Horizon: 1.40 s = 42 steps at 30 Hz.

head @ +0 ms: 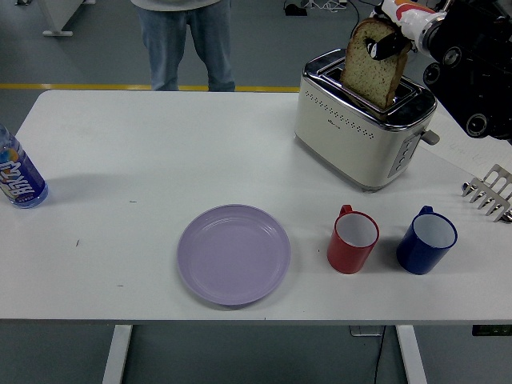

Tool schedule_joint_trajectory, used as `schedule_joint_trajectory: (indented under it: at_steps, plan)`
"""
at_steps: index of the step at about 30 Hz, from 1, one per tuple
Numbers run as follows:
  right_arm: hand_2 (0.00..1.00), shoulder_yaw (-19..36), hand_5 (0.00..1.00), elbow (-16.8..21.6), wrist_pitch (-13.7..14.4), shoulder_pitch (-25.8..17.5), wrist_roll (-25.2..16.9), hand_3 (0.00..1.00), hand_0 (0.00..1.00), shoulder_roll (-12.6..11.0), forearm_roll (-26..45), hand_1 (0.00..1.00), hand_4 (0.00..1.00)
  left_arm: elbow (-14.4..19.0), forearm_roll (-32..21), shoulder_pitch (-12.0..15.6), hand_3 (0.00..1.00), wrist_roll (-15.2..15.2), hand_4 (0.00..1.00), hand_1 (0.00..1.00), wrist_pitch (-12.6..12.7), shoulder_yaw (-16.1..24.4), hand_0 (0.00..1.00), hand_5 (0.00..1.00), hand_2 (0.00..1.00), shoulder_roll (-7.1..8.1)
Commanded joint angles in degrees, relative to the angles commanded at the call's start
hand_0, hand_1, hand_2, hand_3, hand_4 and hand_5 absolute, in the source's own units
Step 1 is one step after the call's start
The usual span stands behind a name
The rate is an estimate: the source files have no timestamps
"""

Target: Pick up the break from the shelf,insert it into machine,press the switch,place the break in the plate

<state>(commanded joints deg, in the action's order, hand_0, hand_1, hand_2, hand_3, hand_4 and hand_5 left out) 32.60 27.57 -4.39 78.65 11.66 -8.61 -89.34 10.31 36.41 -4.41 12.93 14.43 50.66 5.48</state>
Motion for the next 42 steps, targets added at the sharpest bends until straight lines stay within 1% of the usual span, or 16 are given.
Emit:
schedule_joint_trajectory:
  at_steps: [1, 2, 7, 8, 13, 14, 19, 21, 27, 31, 32, 35, 36, 37, 38, 42]
  plan:
    - [0.453, 0.0, 0.061, 0.0, -0.2, 0.0, 0.1, 0.487, 0.117, 0.0, -0.1, 0.240, 0.535, 0.0, 0.0, 0.0, 0.574, 0.0, 0.416, 0.527, 0.0, 0.0, 0.658, 0.823, 0.520, 0.00]
    - [0.524, 0.1, 0.169, 0.0, -0.5, 0.0, 0.3, 0.638, 0.238, 0.0, -0.4, 0.316, 0.648, 0.0, -0.1, 0.0, 0.574, 0.0, 0.416, 0.527, 0.0, -0.1, 0.658, 0.823, 0.520, 0.01]
    - [0.524, 0.5, 0.169, 0.0, -1.5, 0.0, 0.8, 0.638, 0.238, 0.0, -1.4, 0.316, 0.648, 0.0, -0.1, 0.0, 0.574, 0.0, 0.416, 0.527, 0.0, -0.1, 0.658, 0.823, 0.520, 0.02]
    - [0.658, 0.5, 0.236, 0.0, -1.5, 0.0, 0.8, 0.830, 0.441, 0.0, -1.5, 0.476, 0.708, 0.0, 0.0, 0.0, 0.574, 0.0, 0.417, 0.527, 0.0, -0.1, 0.658, 0.823, 0.520, 0.02]
    - [0.658, 0.6, 0.236, 0.0, -1.7, 0.1, 0.7, 0.830, 0.441, 0.0, -1.6, 0.476, 0.708, 0.0, -0.1, 0.0, 0.574, 0.0, 0.417, 0.527, 0.0, -0.1, 0.658, 0.823, 0.520, 0.04]
    - [0.752, 0.6, 0.250, 0.0, -1.7, 0.1, 0.7, 0.908, 0.556, 0.0, -1.6, 0.583, 0.728, 0.0, -0.1, 0.0, 0.574, 0.1, 0.418, 0.527, 0.0, -0.1, 0.658, 0.823, 0.521, 0.04]
    - [0.752, 0.9, 0.250, 0.3, -1.3, 0.1, 0.4, 0.908, 0.556, -0.3, -1.9, 0.583, 0.728, 0.0, 0.0, 0.1, 0.574, 0.0, 0.418, 0.527, -0.1, 0.0, 0.658, 0.823, 0.521, 0.05]
    - [0.783, 1.3, 0.253, 0.5, -1.2, 0.1, 0.3, 0.917, 0.583, -0.4, -1.9, 0.616, 0.737, 0.0, 0.0, 0.1, 0.574, 0.0, 0.418, 0.527, -0.1, 0.0, 0.658, 0.823, 0.519, 0.05]
    - [0.785, 3.2, 0.264, 3.4, -0.8, -0.2, 0.2, 0.915, 0.594, -2.5, -2.6, 0.622, 0.744, 0.0, -0.3, 0.1, 0.574, -0.1, 0.418, 0.527, -0.1, -0.2, 0.658, 0.822, 0.518, 0.09]
    - [0.785, 5.9, 0.264, 8.4, 1.3, -2.1, 0.8, 0.915, 0.594, -5.8, -4.1, 0.622, 0.744, 0.0, -0.7, 0.1, 0.574, -0.2, 0.418, 0.527, -0.1, -0.4, 0.658, 0.822, 0.518, 0.17]
    - [0.737, 6.4, 0.283, 9.8, 1.6, -2.7, 1.1, 0.897, 0.573, -6.7, -4.3, 0.592, 0.737, 0.0, -0.8, 0.2, 0.574, -0.2, 0.417, 0.527, -0.1, -0.5, 0.658, 0.823, 0.519, 0.16]
    - [0.737, 7.4, 0.283, 12.9, 3.2, -4.0, 2.3, 0.897, 0.573, -8.7, -4.4, 0.592, 0.737, 0.0, -0.9, 0.2, 0.574, -0.2, 0.417, 0.527, -0.1, -0.6, 0.658, 0.823, 0.519, 0.18]
    - [0.737, 8.5, 0.283, 15.2, 5.1, -5.6, 3.8, 0.897, 0.573, -10.5, -4.5, 0.592, 0.737, 0.0, -1.0, 0.3, 0.574, -0.2, 0.417, 0.527, -0.1, -0.6, 0.658, 0.823, 0.519, 0.16]
    - [0.737, 8.8, 0.283, 16.4, 5.9, -6.2, 4.2, 0.897, 0.573, -11.2, -4.5, 0.592, 0.737, 0.0, -1.0, 0.3, 0.574, -0.2, 0.417, 0.527, -0.1, -0.6, 0.658, 0.823, 0.519, 0.15]
    - [0.562, 9.7, 0.366, 18.2, 7.0, -7.4, 5.2, 0.828, 0.399, -12.4, -4.2, 0.386, 0.636, 0.0, -0.9, 0.4, 0.574, -0.2, 0.417, 0.526, -0.1, -0.5, 0.658, 0.824, 0.518, 0.12]
    - [0.562, 12.3, 0.366, 23.8, 8.9, -11.8, 8.0, 0.828, 0.399, -16.4, -2.4, 0.386, 0.636, 0.0, -0.5, 0.7, 0.574, 0.0, 0.417, 0.526, -0.2, -0.1, 0.658, 0.824, 0.518, 0.06]
